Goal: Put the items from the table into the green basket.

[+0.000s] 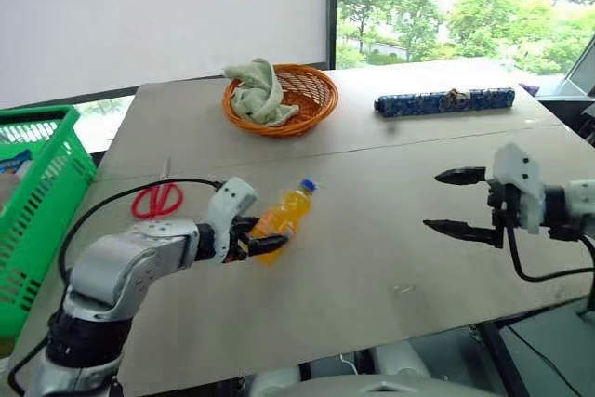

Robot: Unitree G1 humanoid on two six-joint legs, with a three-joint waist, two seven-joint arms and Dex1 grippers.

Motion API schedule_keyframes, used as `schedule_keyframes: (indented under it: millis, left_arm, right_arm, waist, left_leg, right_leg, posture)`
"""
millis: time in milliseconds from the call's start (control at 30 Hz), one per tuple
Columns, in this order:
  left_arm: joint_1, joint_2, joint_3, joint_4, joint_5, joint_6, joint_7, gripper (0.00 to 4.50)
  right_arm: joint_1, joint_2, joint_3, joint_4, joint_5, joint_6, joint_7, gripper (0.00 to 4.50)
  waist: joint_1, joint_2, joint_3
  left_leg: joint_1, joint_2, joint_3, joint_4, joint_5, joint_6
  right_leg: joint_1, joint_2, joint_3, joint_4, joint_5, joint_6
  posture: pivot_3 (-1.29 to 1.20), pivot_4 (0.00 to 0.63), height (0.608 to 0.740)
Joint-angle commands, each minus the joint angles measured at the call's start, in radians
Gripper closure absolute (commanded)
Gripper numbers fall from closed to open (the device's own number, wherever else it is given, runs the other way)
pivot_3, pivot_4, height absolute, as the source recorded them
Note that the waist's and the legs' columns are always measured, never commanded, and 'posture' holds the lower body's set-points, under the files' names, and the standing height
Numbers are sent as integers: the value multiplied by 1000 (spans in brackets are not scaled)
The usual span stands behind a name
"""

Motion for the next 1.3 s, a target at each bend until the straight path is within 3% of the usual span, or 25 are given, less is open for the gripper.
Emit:
schedule_keyframes:
  millis: [33,167,233,367,533,700,833,867,900,1067,1167,1200,1300]
  left_arm:
    - [-52,-21,164,-56,-9,-83,58,1530]
    - [-111,-42,271,-26,11,-147,137,1530]
    - [-177,-12,327,69,97,-216,225,1530]
    - [-265,138,365,287,257,-392,279,1530]
    - [-373,369,197,731,465,-753,174,1530]
    - [-678,457,-4,1309,660,-1103,144,1530]
    - [-836,481,-95,1612,770,-1175,205,1530]
    - [-861,484,-103,1660,779,-1168,203,504]
    - [-884,483,-103,1685,780,-1189,209,54]
    - [-979,443,-93,1689,775,-1293,223,15]
    - [-986,344,-33,1585,667,-1334,132,15]
    - [-975,308,-10,1534,620,-1311,92,15]
    - [-885,209,50,1268,449,-1021,-40,15]
  right_arm:
    - [-128,67,66,123,-58,-76,19,0]
    - [-282,184,108,216,-45,-103,54,0]
    - [-388,289,116,221,24,-62,57,0]
    - [-539,455,133,208,95,-18,40,0]
    - [-664,566,137,233,114,12,-7,0]
    - [-668,577,149,221,87,-4,-9,0]
    - [-650,567,143,195,85,10,-19,0]
    - [-646,564,142,191,85,13,-22,0]
    - [-640,556,142,186,80,14,-25,0]
    - [-614,522,135,170,73,25,-37,0]
    - [-579,489,131,164,57,30,-50,0]
    - [-566,477,129,161,51,31,-54,0]
    - [-526,438,122,152,37,34,-61,0]
  waist:
    - [25,1,0]
    - [67,0,1]
    - [82,0,1]
    - [83,-2,1]
    - [95,-3,1]
    - [135,-9,-3]
    - [134,-15,-6]
    - [131,-15,-7]
    - [130,-16,-7]
    - [128,-17,-8]
    - [129,-17,-8]
    - [131,-17,-8]
    - [126,-17,-8]
  left_leg:
    - [0,0,1,0,1,-1]
    - [-3,-2,2,1,3,2]
    - [-5,-2,2,-1,2,2]
    - [-6,2,1,-3,1,0]
    - [-5,1,2,-5,-1,-4]
    - [-6,0,2,-5,-4,-8]
    - [-19,0,2,1,-4,-8]
    - [-21,0,3,1,-2,-4]
    - [-21,0,4,1,-1,-4]
    - [-23,1,3,1,-2,-3]
    - [-23,0,3,1,-2,-2]
    - [-22,0,3,2,-2,-2]
    - [-23,0,3,4,-2,-2]
  right_leg:
    - [0,-1,0,0,0,0]
    - [0,-1,3,-1,1,2]
    - [-2,-1,4,-1,3,3]
    - [-4,6,4,0,5,-1]
    - [-5,4,4,-1,4,-2]
    - [-6,0,0,-3,4,-2]
    - [-17,-1,-2,0,5,0]
    - [-18,-1,-1,1,5,0]
    - [-19,0,-1,1,5,0]
    - [-20,0,-2,1,5,0]
    - [-20,-1,-2,1,5,-1]
    - [-20,-1,-2,1,5,-1]
    - [-19,-3,-2,2,5,-1]
  posture:
    - [49,0,740]
    - [94,0,740]
    - [110,0,740]
    - [129,0,740]
    - [150,0,740]
    - [116,0,740]
    - [89,0,740]
    - [89,0,740]
    - [73,0,740]
    - [68,0,740]
    - [73,0,740]
    - [74,0,740]
    - [74,0,740]
